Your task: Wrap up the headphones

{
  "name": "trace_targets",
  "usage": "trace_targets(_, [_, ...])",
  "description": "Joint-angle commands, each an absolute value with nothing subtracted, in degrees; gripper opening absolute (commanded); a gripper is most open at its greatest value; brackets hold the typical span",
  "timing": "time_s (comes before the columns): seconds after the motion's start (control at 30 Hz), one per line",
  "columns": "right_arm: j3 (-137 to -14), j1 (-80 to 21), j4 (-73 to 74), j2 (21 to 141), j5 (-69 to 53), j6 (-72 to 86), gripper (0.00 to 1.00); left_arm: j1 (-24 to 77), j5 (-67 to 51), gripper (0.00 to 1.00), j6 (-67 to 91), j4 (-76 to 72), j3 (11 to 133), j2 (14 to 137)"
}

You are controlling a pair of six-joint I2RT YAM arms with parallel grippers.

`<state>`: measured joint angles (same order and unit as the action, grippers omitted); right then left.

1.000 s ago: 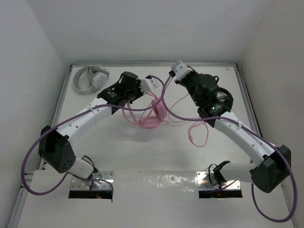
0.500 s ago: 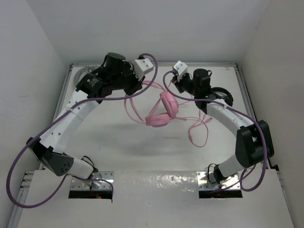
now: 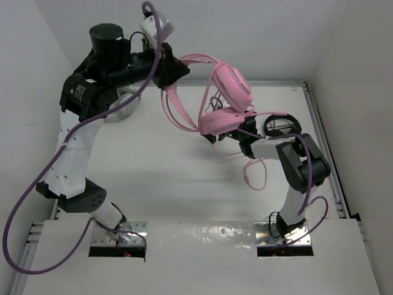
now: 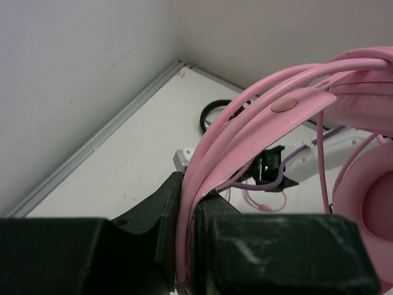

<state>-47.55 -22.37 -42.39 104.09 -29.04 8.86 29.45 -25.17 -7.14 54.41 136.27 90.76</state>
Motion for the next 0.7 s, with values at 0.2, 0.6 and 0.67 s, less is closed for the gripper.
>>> trace_targets(0.2, [-37.28,-23.73,-56.88,103.71,-26.64,16.61,0.55,11.89,-34.1,0.0,10.0,45.62,141.76,93.77])
trace_targets(0.6, [-43.57,-41.27,-18.62,96.34,-11.17,-6.57,0.0,-5.89,-25.2,0.0,19.18,28.5,132.13,98.61])
trace_targets(0.67, [-46.13,-46.64,-13.56,92.58,-10.2,-11.13,0.0,-5.89,-18.32,0.0,14.8,25.94,128.95,99.4])
